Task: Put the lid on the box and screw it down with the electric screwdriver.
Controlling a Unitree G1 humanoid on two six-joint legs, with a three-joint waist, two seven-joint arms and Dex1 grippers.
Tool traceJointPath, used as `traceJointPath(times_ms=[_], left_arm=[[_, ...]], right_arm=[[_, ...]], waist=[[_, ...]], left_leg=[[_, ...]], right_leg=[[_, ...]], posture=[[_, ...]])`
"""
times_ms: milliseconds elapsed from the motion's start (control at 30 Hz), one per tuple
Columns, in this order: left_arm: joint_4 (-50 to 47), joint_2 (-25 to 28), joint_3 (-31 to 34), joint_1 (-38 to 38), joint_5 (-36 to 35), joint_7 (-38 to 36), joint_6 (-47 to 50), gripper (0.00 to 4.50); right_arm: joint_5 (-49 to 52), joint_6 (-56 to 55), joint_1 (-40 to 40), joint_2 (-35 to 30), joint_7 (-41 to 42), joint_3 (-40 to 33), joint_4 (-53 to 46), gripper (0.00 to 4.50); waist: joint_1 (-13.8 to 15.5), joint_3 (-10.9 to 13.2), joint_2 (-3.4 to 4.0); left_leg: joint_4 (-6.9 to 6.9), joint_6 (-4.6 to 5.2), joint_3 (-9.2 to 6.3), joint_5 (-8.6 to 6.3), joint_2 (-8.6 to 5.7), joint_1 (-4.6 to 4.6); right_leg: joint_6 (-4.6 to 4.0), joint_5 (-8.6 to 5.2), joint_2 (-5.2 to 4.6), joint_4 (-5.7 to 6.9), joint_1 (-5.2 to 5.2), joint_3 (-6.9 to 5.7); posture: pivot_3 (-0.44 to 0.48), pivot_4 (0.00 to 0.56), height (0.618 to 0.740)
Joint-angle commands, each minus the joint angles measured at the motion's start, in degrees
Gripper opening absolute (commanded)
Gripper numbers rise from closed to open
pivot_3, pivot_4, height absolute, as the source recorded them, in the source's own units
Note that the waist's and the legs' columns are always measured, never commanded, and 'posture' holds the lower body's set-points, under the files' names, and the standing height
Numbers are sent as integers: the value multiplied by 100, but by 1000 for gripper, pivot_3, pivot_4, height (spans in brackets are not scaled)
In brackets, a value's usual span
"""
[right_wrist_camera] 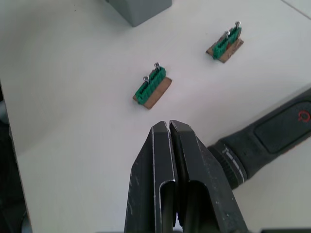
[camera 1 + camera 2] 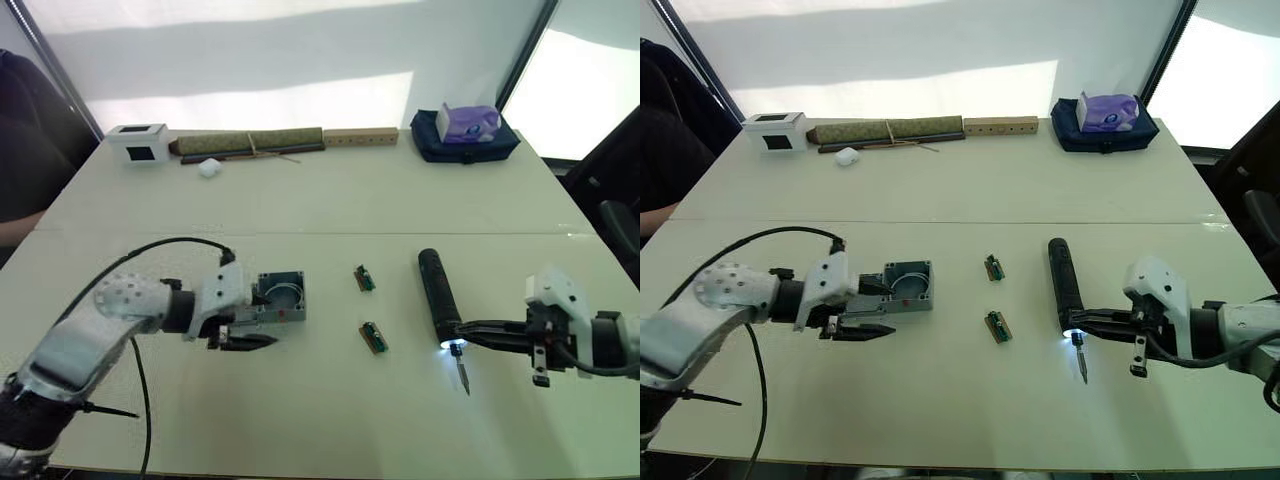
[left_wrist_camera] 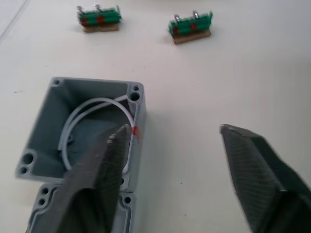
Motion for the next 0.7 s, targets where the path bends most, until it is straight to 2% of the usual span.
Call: traceJointPath(times_ms=[33,233,367,467,567,600,700], left_arm=[[625,-178,-488,-294,886,-148,-961,4432],[1250,-744,-600,-689,1275,-46,-1308,4432],[1294,-847,-589,-704,1262,-219,-1286,4432],[1278,-858,-585,-710,1249,-356,-1305,3779],[1204,-924,-510,-763,1119,-438,-1185,2371],[1184,-926,-494,-786,1085,-483,-1149,2077],[1198,-918,-511,-830,1105,-599,-1166,827]], right_arm=[[174,61,-52,93,-218,-87,-289,0],[253,129,174,218,-450,-225,-540,0],[285,153,236,245,-533,-272,-603,0],[291,143,256,236,-557,-282,-599,0],[297,136,257,236,-578,-275,-597,0],[292,130,256,235,-582,-268,-598,0],[291,127,245,228,-587,-261,-590,0]], waist=[[2,0,0],[2,3,-5],[-15,3,-5],[-3,3,-5],[-1,3,-5],[-1,3,-5],[-2,3,-5]], left_leg=[[0,0,0,0,-1,-1],[4,1,0,0,-1,-8],[5,1,0,0,-1,-7],[5,1,-1,1,-1,-4],[9,2,-1,1,-1,-2],[10,2,-1,1,-1,-2],[12,3,-1,1,-1,-3]], right_leg=[[1,0,0,1,-1,0],[2,1,0,2,-5,1],[3,1,0,3,-5,1],[3,1,0,8,-4,0],[3,1,0,12,-3,1],[3,1,0,12,-2,1],[4,2,0,13,-2,1]], posture=[[0,150,740],[0,150,740],[0,150,740],[0,150,740],[0,150,740],[0,150,740],[0,150,740]])
